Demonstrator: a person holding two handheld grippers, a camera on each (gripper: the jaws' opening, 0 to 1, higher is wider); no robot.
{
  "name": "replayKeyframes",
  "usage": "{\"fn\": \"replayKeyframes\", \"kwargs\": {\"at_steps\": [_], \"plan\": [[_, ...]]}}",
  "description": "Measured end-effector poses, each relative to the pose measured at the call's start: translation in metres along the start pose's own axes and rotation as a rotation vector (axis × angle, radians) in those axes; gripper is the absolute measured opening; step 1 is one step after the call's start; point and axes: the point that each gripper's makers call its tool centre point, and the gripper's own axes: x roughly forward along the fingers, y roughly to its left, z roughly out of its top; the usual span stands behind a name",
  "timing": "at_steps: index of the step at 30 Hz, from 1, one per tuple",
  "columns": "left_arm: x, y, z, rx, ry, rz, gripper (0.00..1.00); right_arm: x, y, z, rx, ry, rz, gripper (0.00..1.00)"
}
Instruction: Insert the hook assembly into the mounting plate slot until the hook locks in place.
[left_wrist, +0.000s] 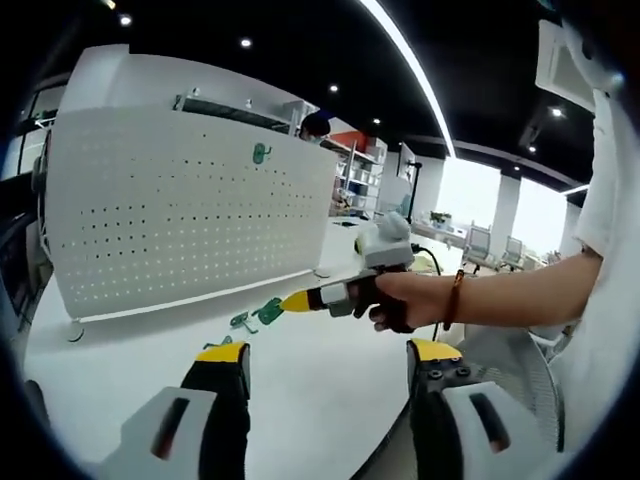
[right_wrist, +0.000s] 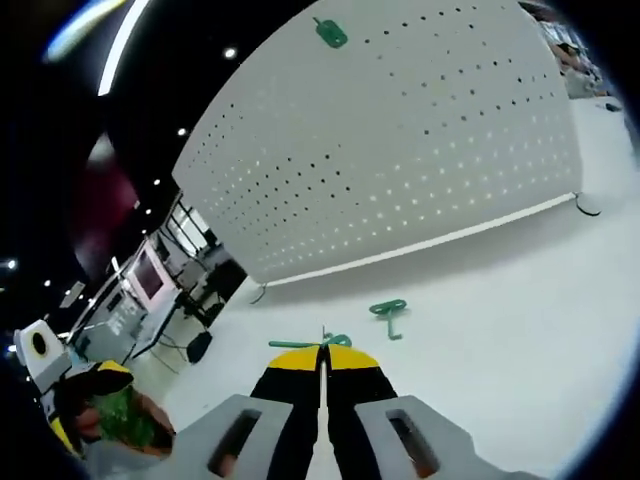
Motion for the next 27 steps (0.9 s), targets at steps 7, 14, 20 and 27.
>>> {"fn": "replayKeyframes", "kwargs": {"at_steps": [7,14,20,27], "plan": [[-0.007,0.006,0.004,-0.024,-0.030,-0.022,0.60,-0.008,0.022,0.009,0.024,-0.041,0.010,0.00],[-0.011,0.009,0.009,-0.056,-0.062,-0.033,0.58,-0.015,0.034,0.011,0.048,-0.064,0.021,0.00],[-0.011,0.009,0.013,-0.068,-0.082,-0.046,0.57,-0.021,0.050,0.013,0.050,-0.083,0.045,0.00],[-0.015,0.010,0.018,-0.082,-0.118,-0.064,0.56,-0.027,0.071,0.011,0.006,-0.097,0.082,0.00]]}}
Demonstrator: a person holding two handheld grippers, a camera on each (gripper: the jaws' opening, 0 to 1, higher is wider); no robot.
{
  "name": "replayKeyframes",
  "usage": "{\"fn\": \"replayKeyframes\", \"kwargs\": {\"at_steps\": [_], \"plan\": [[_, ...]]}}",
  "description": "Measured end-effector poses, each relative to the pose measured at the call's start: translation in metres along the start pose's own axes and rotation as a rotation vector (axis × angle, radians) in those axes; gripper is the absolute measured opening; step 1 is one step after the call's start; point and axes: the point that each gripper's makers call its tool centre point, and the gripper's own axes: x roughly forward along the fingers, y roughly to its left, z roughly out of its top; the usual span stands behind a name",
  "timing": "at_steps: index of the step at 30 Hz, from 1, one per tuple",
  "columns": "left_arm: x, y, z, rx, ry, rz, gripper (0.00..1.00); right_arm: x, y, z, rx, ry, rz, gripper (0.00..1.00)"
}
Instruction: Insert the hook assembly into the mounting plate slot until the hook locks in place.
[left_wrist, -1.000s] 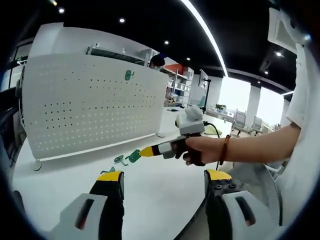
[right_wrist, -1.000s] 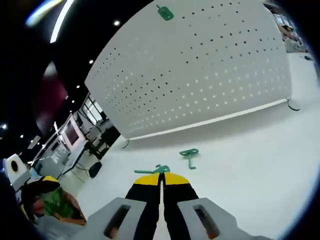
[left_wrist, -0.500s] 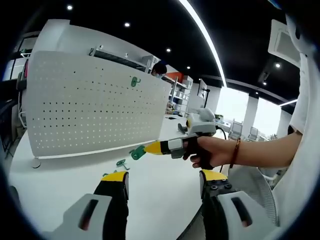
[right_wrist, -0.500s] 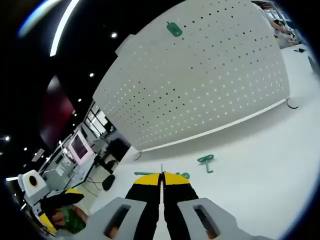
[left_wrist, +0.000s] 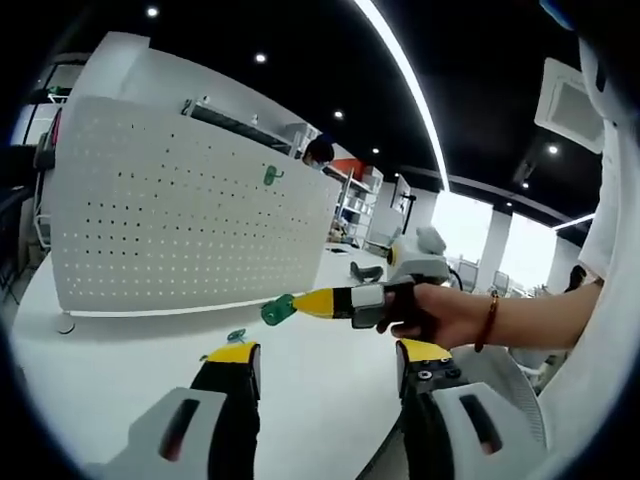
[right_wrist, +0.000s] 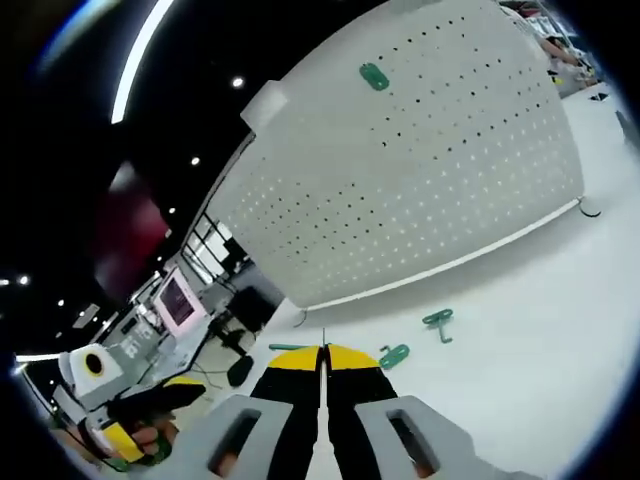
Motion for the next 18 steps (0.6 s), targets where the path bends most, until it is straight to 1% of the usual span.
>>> {"fn": "replayKeyframes", "kwargs": {"at_steps": [2,6,7,8,9,10,11,12,13,14,15,16,17,18], "plan": [[-0.001,-0.001,0.000,-0.008,-0.010,-0.010,0.57,-0.001,0.003,0.000,0.014,-0.003,0.007,0.00],[0.000,0.000,0.001,-0.026,-0.020,-0.018,0.56,-0.007,0.014,-0.001,-0.040,-0.004,0.003,0.00],[0.000,0.001,0.001,-0.028,-0.022,-0.018,0.56,-0.008,0.017,0.000,-0.038,-0.010,0.011,0.00],[0.001,0.002,0.000,-0.033,-0.025,-0.015,0.56,-0.009,0.025,0.002,-0.036,-0.030,0.043,0.00],[0.001,0.004,-0.001,-0.041,-0.028,-0.010,0.56,-0.010,0.028,0.003,-0.039,-0.037,0.056,0.00],[0.002,0.006,-0.003,-0.077,-0.031,0.005,0.57,-0.012,0.036,0.007,-0.090,-0.064,0.080,0.00],[0.003,0.007,-0.003,-0.097,-0.037,0.009,0.58,-0.014,0.039,0.008,-0.122,-0.078,0.084,0.00],[0.003,0.006,-0.004,-0.102,-0.042,0.003,0.58,-0.015,0.044,0.008,-0.104,-0.088,0.091,0.00],[0.003,0.005,-0.004,-0.107,-0.045,-0.006,0.57,-0.016,0.046,0.007,-0.089,-0.082,0.095,0.00],[0.005,0.005,-0.004,-0.128,-0.055,-0.006,0.56,-0.015,0.048,0.004,-0.090,-0.078,0.091,0.00],[0.010,0.003,-0.006,-0.156,-0.058,-0.025,0.54,-0.015,0.049,0.002,-0.104,-0.077,0.089,0.00],[0.013,0.000,-0.010,-0.180,-0.036,-0.045,0.53,-0.014,0.050,0.000,-0.113,-0.071,0.087,0.00],[0.015,0.000,-0.011,-0.195,-0.027,-0.045,0.52,-0.013,0.051,-0.002,-0.108,-0.063,0.088,0.00],[0.018,0.000,-0.010,-0.187,-0.034,-0.047,0.52,-0.012,0.052,-0.005,-0.104,-0.055,0.089,0.00]]}}
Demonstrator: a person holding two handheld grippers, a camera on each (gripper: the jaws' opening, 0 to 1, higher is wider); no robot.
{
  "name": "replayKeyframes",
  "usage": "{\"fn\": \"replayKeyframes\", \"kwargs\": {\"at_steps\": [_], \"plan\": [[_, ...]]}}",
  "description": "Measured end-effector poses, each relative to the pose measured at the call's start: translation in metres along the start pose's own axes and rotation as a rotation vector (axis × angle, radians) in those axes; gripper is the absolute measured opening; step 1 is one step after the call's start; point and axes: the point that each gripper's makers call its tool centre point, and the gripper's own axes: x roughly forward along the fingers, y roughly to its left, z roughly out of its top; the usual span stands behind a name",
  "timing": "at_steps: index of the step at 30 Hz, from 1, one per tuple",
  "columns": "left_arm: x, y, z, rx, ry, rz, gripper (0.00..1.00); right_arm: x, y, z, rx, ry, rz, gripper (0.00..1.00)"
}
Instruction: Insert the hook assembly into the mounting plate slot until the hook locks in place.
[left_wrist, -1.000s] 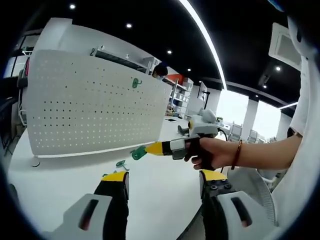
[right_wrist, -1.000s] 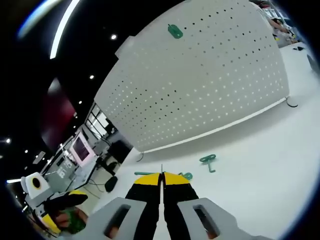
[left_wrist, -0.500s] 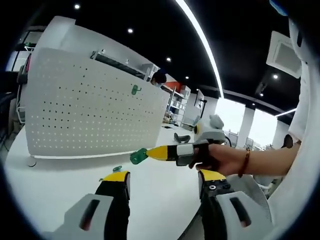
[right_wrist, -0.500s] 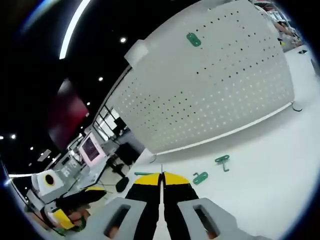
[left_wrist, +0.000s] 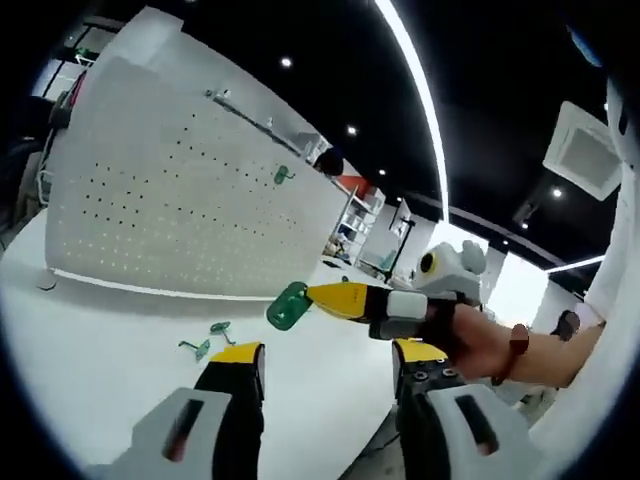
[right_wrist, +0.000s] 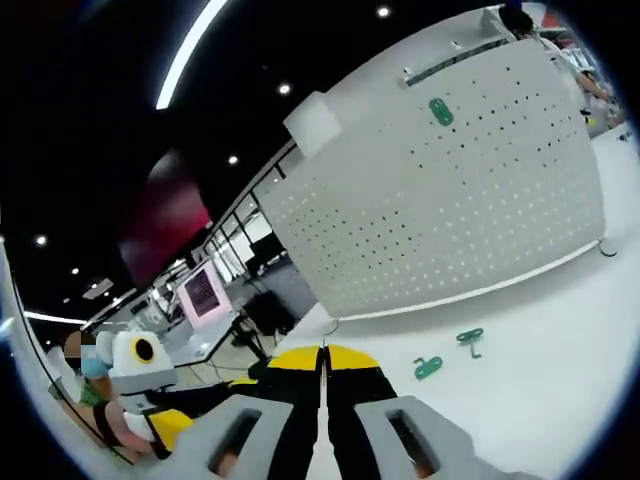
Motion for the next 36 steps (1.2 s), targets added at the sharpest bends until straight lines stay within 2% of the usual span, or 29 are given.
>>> {"fn": "replayKeyframes", "kwargs": {"at_steps": [5,9,13,15,17,20,22,29,36], "plan": [[-0.001,-0.001,-0.002,-0.033,-0.006,-0.013,0.51,0.000,0.014,0.003,0.024,-0.029,0.023,0.00],[-0.002,0.004,0.002,-0.075,-0.022,-0.012,0.45,0.002,0.021,0.007,0.047,-0.049,0.042,0.00],[-0.003,0.005,0.020,-0.135,-0.118,-0.032,0.37,0.003,0.023,0.008,0.068,-0.055,0.047,0.00],[-0.004,0.006,0.024,-0.168,-0.138,-0.044,0.34,0.003,0.023,0.008,0.078,-0.059,0.051,0.00],[-0.003,0.007,0.022,-0.176,-0.127,-0.047,0.34,0.002,0.025,0.010,0.088,-0.072,0.061,0.00],[0.000,0.005,0.014,-0.170,-0.080,-0.055,0.33,0.002,0.028,0.015,0.110,-0.097,0.068,0.00],[0.000,0.004,0.013,-0.168,-0.076,-0.057,0.33,0.003,0.029,0.016,0.107,-0.097,0.073,0.00],[-0.001,0.006,0.025,-0.232,-0.132,-0.076,0.30,0.003,0.033,0.013,0.111,-0.091,0.086,0.00],[-0.003,0.007,0.030,-0.236,-0.161,-0.086,0.28,0.001,0.034,0.016,0.140,-0.110,0.099,0.00]]}}
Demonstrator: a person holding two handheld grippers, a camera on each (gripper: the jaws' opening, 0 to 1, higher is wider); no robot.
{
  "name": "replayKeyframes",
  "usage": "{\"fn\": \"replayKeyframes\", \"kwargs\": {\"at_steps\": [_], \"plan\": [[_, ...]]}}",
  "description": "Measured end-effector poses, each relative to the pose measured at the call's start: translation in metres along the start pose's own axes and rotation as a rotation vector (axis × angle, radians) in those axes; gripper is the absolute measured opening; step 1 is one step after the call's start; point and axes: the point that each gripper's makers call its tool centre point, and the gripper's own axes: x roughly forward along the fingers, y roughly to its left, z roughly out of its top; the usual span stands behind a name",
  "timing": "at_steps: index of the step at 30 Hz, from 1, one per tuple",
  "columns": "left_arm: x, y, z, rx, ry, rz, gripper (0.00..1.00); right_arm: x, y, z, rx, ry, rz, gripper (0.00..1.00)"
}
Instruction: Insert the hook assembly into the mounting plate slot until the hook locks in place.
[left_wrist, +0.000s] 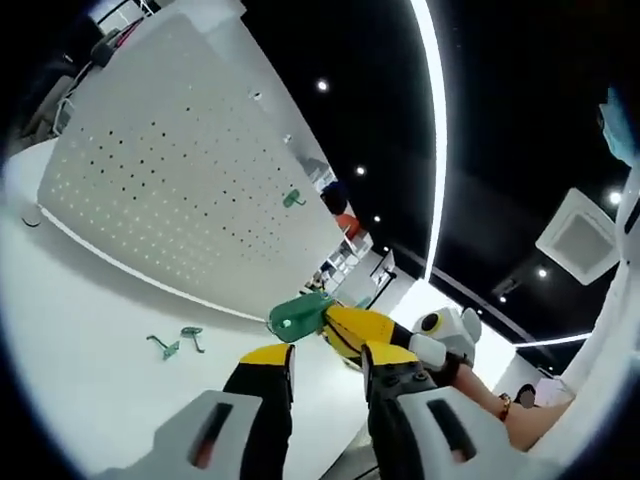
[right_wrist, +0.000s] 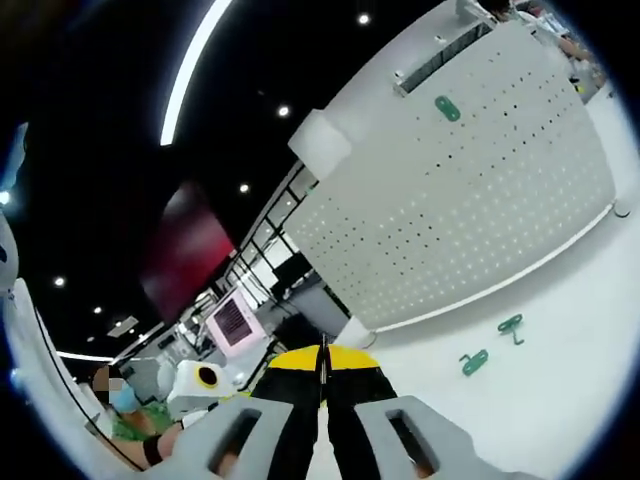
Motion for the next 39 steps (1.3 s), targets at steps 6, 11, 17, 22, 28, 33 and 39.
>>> {"fn": "replayKeyframes", "kwargs": {"at_steps": [6,11,17,22,28,33,39], "plan": [[-0.001,0.005,0.011,-0.009,-0.037,0.002,0.26,-0.002,0.003,0.001,0.058,-0.030,0.022,0.00],[-0.002,0.006,0.016,-0.029,-0.059,-0.007,0.21,-0.003,0.005,0.002,0.111,-0.067,0.039,0.00],[-0.004,0.007,0.024,-0.091,-0.105,-0.023,0.11,-0.005,0.012,0.005,0.199,-0.122,0.098,0.00],[-0.006,0.005,0.030,-0.119,-0.127,-0.040,0.07,-0.007,0.015,0.003,0.204,-0.128,0.122,0.00],[-0.009,-0.001,0.040,-0.220,-0.174,-0.104,0.05,-0.008,0.022,0.005,0.325,-0.156,0.176,0.00],[-0.011,-0.003,0.043,-0.273,-0.190,-0.121,0.04,-0.006,0.024,0.003,0.363,-0.166,0.195,0.00],[-0.012,-0.009,0.045,-0.299,-0.188,-0.153,0.02,-0.007,0.026,0.004,0.408,-0.189,0.220,0.01]]}}
